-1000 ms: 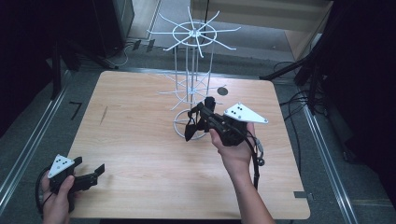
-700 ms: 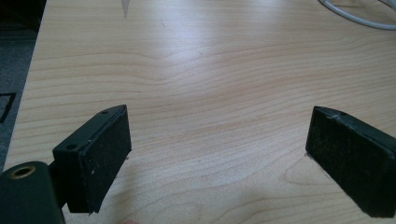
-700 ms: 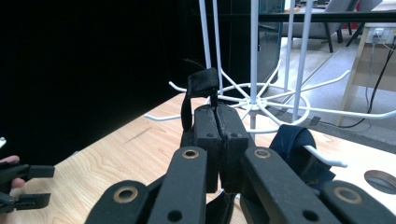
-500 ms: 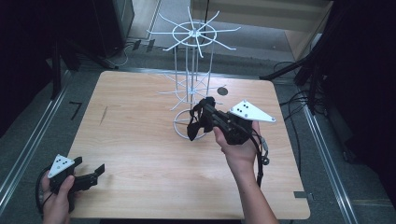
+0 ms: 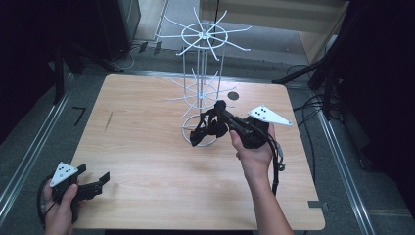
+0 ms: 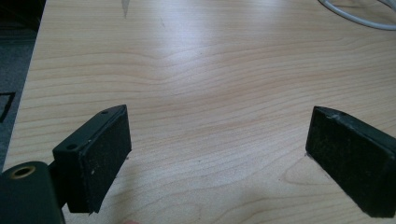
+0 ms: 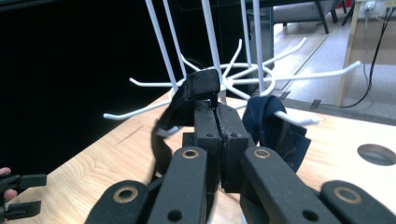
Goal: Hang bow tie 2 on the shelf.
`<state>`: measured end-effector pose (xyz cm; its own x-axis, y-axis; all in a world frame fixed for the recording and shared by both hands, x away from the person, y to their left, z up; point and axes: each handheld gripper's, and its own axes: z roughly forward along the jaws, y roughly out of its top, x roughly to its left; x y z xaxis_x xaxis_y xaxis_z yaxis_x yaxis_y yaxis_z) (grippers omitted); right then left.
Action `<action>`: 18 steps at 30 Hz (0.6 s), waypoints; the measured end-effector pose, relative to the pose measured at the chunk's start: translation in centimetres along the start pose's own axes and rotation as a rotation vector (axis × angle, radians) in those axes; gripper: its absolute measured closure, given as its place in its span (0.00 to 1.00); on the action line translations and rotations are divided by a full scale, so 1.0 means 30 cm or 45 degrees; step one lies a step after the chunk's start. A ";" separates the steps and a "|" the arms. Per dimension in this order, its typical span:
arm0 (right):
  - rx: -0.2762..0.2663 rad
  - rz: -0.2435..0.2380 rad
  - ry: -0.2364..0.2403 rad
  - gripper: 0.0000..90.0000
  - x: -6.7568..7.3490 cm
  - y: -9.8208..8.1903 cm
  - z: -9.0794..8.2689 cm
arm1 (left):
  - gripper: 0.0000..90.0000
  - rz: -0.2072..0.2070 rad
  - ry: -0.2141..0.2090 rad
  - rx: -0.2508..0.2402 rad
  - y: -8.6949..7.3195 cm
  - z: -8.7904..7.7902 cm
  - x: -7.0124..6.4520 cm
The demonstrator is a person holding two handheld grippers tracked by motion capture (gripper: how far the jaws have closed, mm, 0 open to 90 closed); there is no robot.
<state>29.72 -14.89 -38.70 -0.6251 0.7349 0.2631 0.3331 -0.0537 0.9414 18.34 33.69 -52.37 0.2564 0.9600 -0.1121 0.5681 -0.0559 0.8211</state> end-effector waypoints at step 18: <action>-0.040 -0.022 0.067 1.00 0.036 0.039 -0.029 | 0.08 0.001 0.001 -0.001 0.000 0.000 0.000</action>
<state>28.84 -14.75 -37.12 -0.6673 0.6993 0.2564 0.2997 -0.0630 0.9519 18.34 33.69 -52.37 0.2563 0.9602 -0.1114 0.5672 -0.0560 0.8216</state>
